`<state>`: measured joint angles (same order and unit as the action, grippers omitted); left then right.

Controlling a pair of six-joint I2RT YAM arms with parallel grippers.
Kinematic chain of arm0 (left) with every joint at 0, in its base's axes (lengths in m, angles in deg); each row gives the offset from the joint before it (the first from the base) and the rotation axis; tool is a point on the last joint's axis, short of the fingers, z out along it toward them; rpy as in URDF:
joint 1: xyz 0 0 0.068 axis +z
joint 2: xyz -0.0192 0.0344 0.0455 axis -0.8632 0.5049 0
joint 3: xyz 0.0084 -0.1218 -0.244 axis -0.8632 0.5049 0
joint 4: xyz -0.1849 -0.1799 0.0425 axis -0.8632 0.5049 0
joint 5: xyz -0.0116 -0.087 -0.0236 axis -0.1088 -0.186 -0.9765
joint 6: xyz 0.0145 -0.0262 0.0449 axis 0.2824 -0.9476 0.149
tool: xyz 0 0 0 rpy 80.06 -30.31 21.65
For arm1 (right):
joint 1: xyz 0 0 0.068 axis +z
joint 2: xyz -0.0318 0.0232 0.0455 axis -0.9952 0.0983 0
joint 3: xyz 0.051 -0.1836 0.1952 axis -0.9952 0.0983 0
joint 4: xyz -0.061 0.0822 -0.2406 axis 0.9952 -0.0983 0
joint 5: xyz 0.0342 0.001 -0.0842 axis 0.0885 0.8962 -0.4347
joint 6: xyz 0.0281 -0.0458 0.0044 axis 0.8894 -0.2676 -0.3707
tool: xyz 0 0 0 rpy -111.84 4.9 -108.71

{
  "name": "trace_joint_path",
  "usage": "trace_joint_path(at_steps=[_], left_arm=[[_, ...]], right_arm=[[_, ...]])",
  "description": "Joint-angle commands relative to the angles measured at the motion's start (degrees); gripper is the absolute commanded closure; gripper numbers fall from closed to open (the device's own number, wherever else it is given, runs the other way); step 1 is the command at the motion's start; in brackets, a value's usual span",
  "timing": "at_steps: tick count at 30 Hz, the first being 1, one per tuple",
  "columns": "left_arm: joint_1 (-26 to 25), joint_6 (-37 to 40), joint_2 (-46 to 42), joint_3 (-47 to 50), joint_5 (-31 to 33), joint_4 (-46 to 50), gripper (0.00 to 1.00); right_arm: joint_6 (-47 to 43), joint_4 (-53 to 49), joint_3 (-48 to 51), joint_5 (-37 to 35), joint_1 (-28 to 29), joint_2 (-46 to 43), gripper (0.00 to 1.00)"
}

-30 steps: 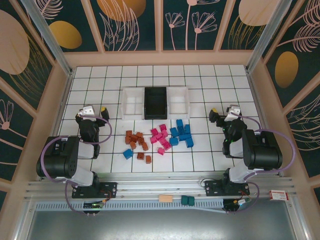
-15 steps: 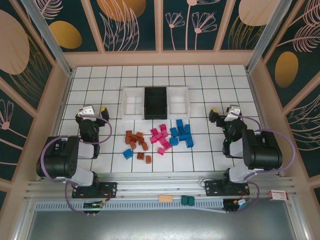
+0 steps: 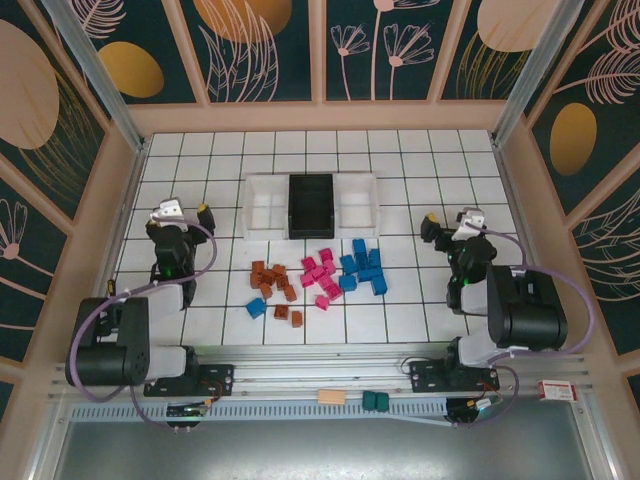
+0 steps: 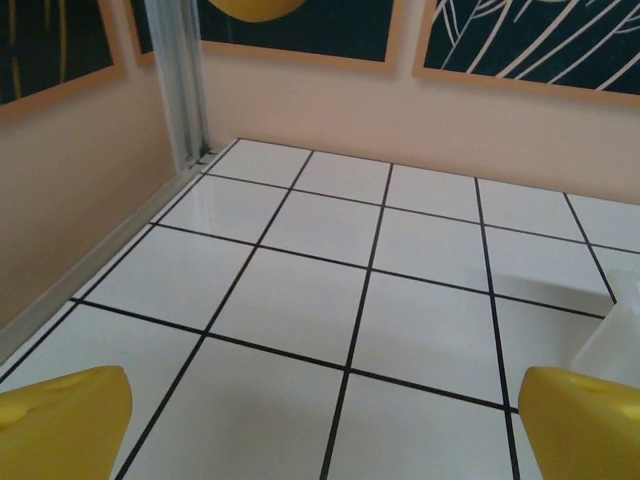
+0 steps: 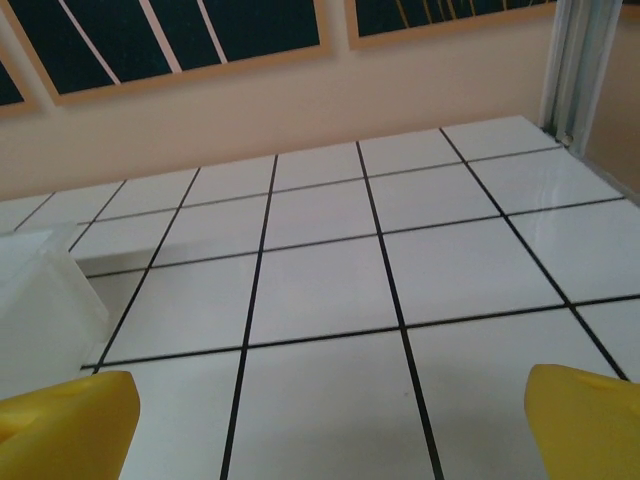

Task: Sort the legos into containers by color
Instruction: Pick up the lego from the bottom-center of the table.

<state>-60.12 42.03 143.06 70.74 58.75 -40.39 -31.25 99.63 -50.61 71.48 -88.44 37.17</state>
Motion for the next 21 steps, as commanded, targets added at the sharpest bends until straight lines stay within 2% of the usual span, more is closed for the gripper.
trace_joint_path(at_steps=[1,8,13,16,18,20,21], left_arm=[[-0.3,-1.86,-4.8,0.51,0.54,-0.42,0.01],[-0.34,-7.65,-12.92,0.8,1.85,-2.1,0.01],[-0.33,-21.31,-14.59,-3.68,8.08,4.39,0.01],[-0.31,-32.04,-16.15,-5.21,7.61,8.34,0.01],[-0.28,-36.49,-17.97,-6.09,7.38,11.53,0.01],[-0.29,-40.75,-20.62,-6.13,8.21,14.74,0.01],[-0.34,-43.62,-22.31,-6.02,9.32,16.6,0.01]], right_arm=[[1.1,-7.28,-3.72,-4.09,0.36,-3.89,0.01],[5.38,-20.9,-8.9,-13.02,2.96,-9.96,0.01],[6.1,-30.41,-15.93,-25.51,8.75,-10.56,0.01],[13.17,-35.46,-19.43,-29.23,8.89,-10.62,0.01],[18.63,-34.55,-18.39,-25.9,8.28,-13.06,0.01],[24.67,-26.85,-13.41,-17.31,5.97,-16.73,0.01],[30.51,-22.8,-10.1,-14.62,4.18,-18.42,0.01]])
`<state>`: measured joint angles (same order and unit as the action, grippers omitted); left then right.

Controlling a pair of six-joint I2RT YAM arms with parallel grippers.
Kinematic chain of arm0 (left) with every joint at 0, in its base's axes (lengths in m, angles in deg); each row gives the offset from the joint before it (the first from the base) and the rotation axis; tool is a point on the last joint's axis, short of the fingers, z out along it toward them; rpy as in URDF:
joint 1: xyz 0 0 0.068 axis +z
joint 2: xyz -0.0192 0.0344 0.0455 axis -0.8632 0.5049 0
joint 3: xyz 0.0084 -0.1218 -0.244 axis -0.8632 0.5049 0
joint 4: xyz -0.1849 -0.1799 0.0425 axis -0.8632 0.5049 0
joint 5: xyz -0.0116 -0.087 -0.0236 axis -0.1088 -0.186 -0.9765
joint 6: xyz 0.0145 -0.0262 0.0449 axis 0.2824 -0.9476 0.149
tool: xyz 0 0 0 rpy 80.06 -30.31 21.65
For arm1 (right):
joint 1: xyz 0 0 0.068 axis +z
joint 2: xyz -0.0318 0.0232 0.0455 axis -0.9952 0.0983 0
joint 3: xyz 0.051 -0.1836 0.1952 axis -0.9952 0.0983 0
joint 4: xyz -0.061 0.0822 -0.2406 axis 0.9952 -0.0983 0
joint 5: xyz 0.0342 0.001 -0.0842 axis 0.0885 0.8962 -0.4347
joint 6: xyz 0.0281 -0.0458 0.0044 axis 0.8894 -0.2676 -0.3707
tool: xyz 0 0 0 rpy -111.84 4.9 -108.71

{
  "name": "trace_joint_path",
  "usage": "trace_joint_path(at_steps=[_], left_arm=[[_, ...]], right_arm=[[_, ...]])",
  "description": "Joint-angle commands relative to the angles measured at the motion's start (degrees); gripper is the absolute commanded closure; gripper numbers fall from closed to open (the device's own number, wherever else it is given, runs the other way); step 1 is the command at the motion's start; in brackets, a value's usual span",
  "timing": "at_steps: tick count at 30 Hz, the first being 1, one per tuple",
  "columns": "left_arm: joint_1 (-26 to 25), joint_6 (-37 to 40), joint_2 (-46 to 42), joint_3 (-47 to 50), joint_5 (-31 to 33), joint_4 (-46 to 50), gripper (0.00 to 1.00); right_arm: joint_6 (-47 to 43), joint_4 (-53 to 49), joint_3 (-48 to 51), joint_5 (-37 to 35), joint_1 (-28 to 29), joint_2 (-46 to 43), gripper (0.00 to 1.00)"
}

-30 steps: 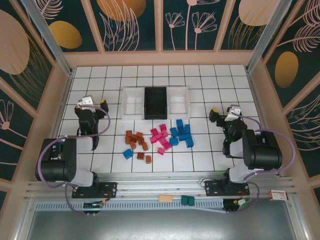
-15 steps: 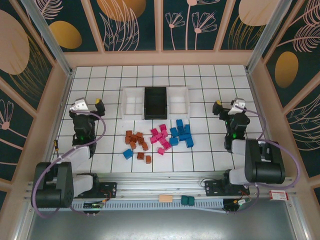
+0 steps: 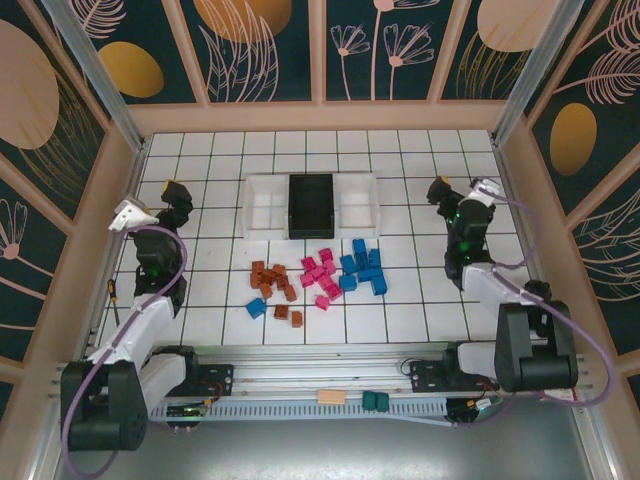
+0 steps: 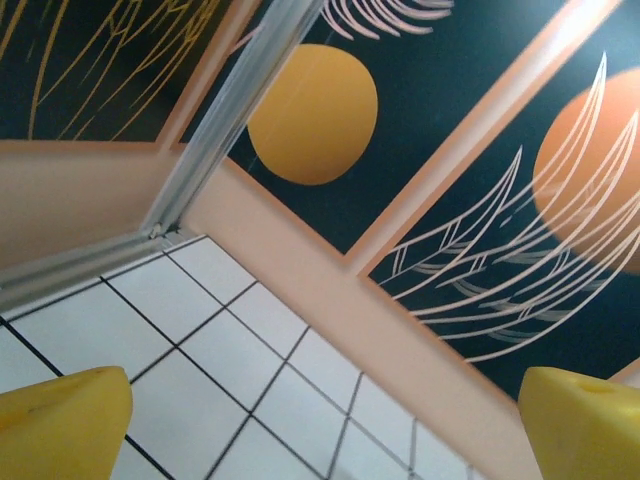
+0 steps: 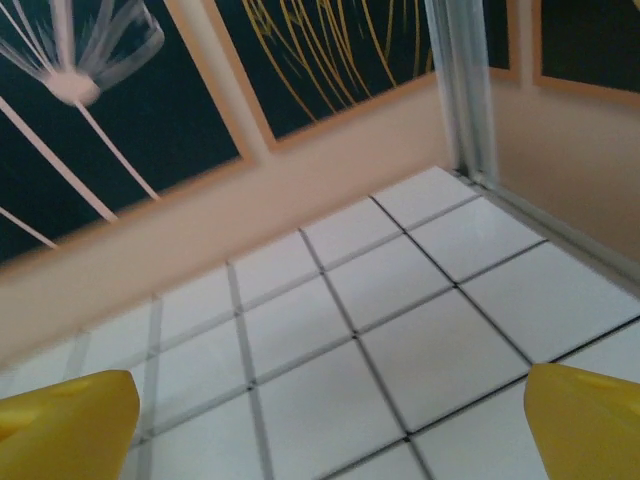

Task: Sort the legos into containers by color
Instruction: Pick up the lego from the bottom-center of the table.

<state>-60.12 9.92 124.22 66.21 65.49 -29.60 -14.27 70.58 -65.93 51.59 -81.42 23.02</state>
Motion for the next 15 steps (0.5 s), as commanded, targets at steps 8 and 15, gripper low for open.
trace_joint_path(at_steps=[8,15], left_arm=[[-0.34,-9.18,-9.62,0.38,-2.29,4.38,0.01],[-0.33,-10.36,-9.23,0.3,-9.13,6.86,0.01]], right_arm=[[24.25,-8.08,-4.47,32.83,-12.78,4.19,0.01],[2.21,-20.8,-9.44,-12.55,5.03,1.75,0.01]])
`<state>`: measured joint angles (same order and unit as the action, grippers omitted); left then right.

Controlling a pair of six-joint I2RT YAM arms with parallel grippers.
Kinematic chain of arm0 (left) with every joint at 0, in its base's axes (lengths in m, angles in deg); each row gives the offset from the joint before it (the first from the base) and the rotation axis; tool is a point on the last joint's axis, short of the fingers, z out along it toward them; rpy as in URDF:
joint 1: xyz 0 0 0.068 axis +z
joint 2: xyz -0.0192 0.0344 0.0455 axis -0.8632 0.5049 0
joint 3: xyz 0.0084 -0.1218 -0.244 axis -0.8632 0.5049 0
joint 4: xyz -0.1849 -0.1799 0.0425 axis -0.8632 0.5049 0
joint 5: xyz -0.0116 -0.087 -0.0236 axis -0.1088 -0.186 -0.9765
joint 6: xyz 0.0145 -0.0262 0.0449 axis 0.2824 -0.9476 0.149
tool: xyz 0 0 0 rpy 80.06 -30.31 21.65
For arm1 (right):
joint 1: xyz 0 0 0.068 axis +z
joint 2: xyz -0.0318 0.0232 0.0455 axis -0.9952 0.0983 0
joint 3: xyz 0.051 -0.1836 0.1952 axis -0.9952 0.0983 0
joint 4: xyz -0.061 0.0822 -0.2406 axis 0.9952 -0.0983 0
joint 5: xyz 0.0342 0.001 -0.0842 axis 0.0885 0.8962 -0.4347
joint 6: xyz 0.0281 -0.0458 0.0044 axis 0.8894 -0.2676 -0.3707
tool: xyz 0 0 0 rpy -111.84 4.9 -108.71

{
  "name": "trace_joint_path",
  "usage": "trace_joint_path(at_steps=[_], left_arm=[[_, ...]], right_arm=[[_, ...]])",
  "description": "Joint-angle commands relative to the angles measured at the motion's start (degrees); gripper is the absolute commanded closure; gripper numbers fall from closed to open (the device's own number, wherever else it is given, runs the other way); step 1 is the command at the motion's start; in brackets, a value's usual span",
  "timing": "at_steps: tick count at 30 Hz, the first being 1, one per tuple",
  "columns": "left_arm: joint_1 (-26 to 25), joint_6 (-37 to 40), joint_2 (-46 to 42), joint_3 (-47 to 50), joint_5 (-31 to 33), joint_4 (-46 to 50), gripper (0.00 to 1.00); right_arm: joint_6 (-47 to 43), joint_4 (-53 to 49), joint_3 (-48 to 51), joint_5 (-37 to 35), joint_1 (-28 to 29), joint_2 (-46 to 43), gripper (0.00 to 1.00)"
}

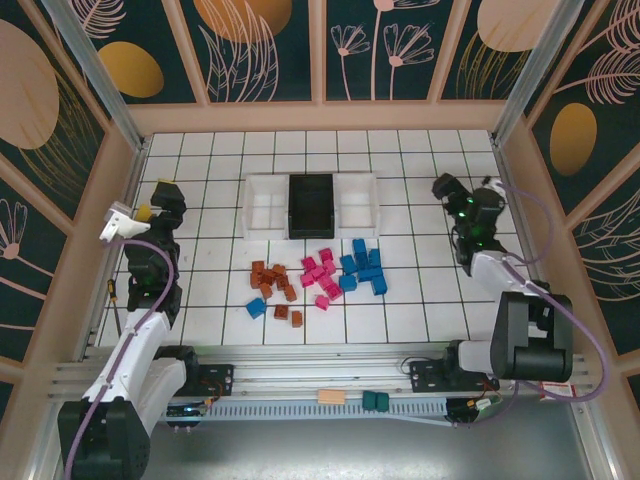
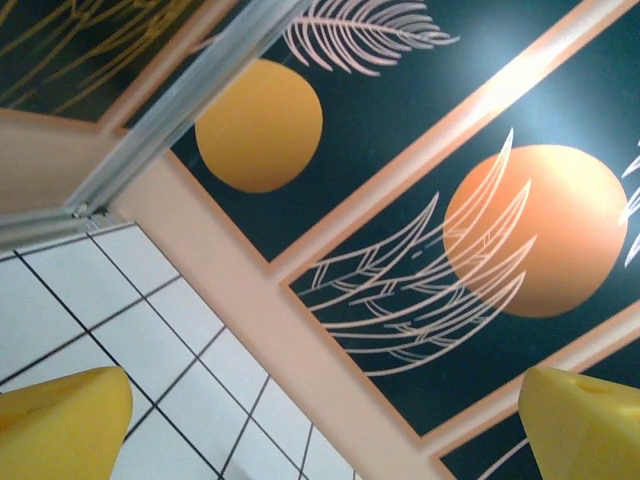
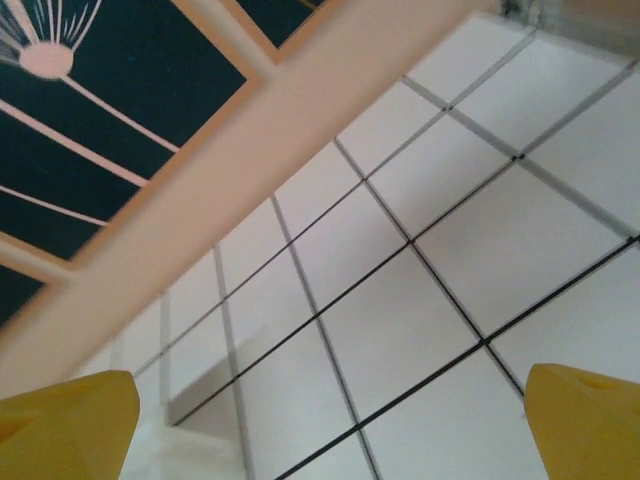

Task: Sort the legos into containers by color
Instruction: Pick up the lego from the bottom-center of the table.

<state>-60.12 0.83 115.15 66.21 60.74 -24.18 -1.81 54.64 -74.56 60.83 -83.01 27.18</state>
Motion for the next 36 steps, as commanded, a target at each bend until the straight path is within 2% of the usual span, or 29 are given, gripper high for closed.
trace_joint_path(at_steps=[1,2,3,6,10,12,15,20,21,22,23,27,31,36], left_arm=[[-0.34,-1.11,-0.16,0.05,-5.09,2.3,0.01],[-0.34,-1.23,-0.15,-0.07,-5.79,2.98,0.01],[-0.34,-1.36,-0.22,0.0,-6.57,3.44,0.01],[-0.34,-2.58,-0.55,0.86,-8.09,3.54,0.01],[-0.33,-2.69,-0.68,1.22,-11.53,3.64,0.01],[-0.32,-2.47,-0.98,0.73,-12.48,5.85,0.01],[-0.39,-2.33,-1.89,0.47,-15.4,9.34,0.01],[-0.43,-0.59,-4.75,0.61,-20.58,17.12,0.09],[-0.43,-0.17,-5.43,0.77,-21.65,18.12,0.1],[-0.43,0.26,-6.32,1.19,-23.08,18.9,0.03],[-0.43,0.48,-7.17,1.68,-24.75,19.46,0.01],[-0.39,0.64,-9.55,4.17,-28.98,21.94,0.01],[-0.44,0.61,-11.46,7.62,-30.62,23.72,0.02],[-0.43,0.35,-10.8,9.34,-33.25,24.0,0.01]], right_arm=[[-10.17,-4.67,-0.28,-25.46,7.65,-2.65,0.01],[-7.99,-5.53,-0.05,-27.47,7.55,-2.8,0.01],[-6.49,-6.93,-0.29,-25.49,6.65,-2.67,0.01],[-6.32,-5.85,1.01,-13.16,4.03,-2.41,0.01],[-5.36,-3.85,3.4,-12.45,5.39,-3.45,0.01],[-5.92,-9.35,0.65,-9.49,5.57,-2.65,0.01],[-8.5,-17.07,-3.16,-4.74,8.07,-0.86,0.03],[-5.47,-16.67,3.58,2.79,14.03,-4.45,0.08],[-4.69,-17.16,4.58,3.43,15.16,-4.79,0.09],[-3.98,-17.98,5.41,3.72,16.45,-4.95,0.1],[-3.66,-19.21,5.9,3.72,17.88,-4.95,0.12],[-2.76,-23.5,6.92,3.42,22.92,-5.08,0.16],[-1.95,-26.67,7.24,2.44,27.84,-6.02,0.22],[-1.67,-31.7,7.08,2.1,31.55,-6.7,0.26]])
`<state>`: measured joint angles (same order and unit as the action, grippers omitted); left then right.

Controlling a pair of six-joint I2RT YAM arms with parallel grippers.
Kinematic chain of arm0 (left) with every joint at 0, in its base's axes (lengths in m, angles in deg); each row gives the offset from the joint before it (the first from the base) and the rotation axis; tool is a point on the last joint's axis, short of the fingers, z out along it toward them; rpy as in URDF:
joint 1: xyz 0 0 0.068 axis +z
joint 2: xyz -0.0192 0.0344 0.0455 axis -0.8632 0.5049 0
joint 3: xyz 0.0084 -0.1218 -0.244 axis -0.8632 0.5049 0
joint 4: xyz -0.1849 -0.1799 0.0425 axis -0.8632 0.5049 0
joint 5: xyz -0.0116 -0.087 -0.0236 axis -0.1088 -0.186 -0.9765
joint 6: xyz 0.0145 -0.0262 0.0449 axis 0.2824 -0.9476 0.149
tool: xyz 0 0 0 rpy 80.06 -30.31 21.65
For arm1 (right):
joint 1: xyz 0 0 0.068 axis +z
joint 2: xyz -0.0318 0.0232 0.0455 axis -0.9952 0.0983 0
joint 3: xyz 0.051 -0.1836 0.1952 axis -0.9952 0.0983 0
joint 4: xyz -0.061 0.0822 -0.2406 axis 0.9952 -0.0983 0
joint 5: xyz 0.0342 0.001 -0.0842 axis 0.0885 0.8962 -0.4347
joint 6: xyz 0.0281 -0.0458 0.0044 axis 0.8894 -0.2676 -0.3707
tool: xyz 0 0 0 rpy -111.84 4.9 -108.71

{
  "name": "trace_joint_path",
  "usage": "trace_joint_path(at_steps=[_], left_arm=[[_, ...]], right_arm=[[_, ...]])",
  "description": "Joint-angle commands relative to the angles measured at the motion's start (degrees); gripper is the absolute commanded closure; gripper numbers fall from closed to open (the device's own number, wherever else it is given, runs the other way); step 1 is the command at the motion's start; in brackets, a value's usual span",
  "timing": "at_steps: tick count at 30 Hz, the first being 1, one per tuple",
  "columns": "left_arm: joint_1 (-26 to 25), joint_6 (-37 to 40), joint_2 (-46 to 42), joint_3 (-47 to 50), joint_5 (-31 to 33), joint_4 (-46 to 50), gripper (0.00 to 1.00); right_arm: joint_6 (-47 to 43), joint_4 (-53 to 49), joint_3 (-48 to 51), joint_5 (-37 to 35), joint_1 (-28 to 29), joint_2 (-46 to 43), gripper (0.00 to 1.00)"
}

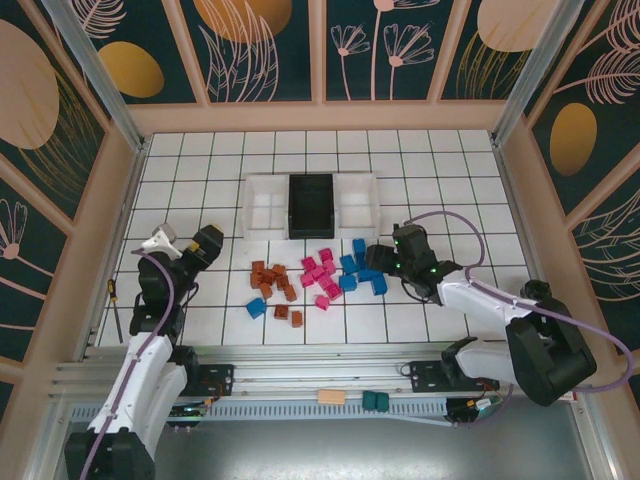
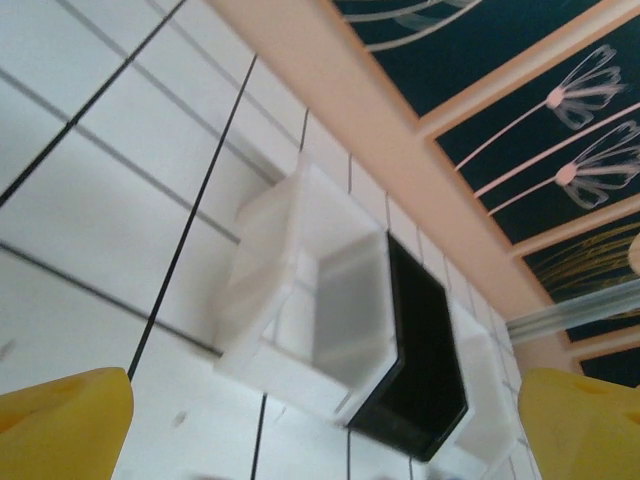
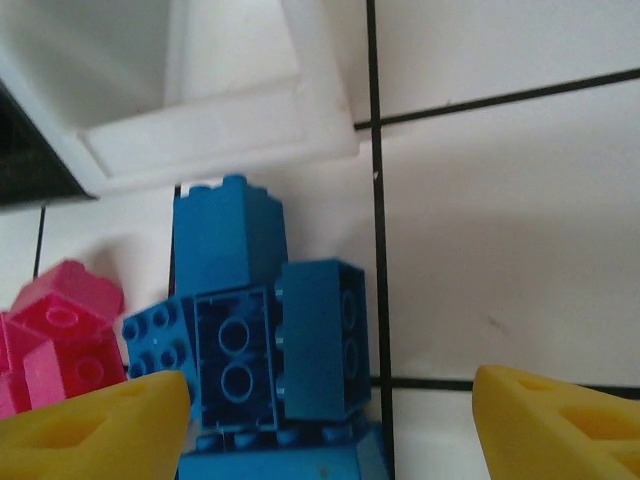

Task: Sort the legos into containers by color
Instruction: Pick up the lego from the bottom-center of the table.

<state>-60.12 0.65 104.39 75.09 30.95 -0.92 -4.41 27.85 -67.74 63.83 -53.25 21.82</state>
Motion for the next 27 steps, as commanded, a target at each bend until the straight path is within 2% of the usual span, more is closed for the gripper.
trace_joint_path(at_steps=[1,5,10,15,22,27], left_arm=[[-0.41,0.74,0.16,0.3,-3.86,0.82,0.01],[-2.37,1.94,1.59,-0.79,-2.41,1.71,0.01],[-9.62,3.99,8.38,-3.53,2.21,1.47,0.01],[-10.08,3.97,8.67,-4.86,1.39,0.64,0.01],[-10.1,6.15,9.44,-7.27,1.32,3.69,0.01],[-10.1,6.01,9.93,-7.64,1.16,3.51,0.01]], right_arm=[[1.01,-6.01,0.25,-1.45,2.51,-1.68,0.26],[1.15,-9.3,1.12,-2.16,3.82,-4.07,0.28],[0.66,-11.09,1.74,-1.15,4.88,-3.96,0.32],[-0.07,-10.79,1.74,-0.35,5.89,-1.82,0.34],[-1.0,-8.92,1.31,0.21,5.97,2.92,0.43],[-1.42,-8.62,1.35,0.55,5.96,3.36,0.54]])
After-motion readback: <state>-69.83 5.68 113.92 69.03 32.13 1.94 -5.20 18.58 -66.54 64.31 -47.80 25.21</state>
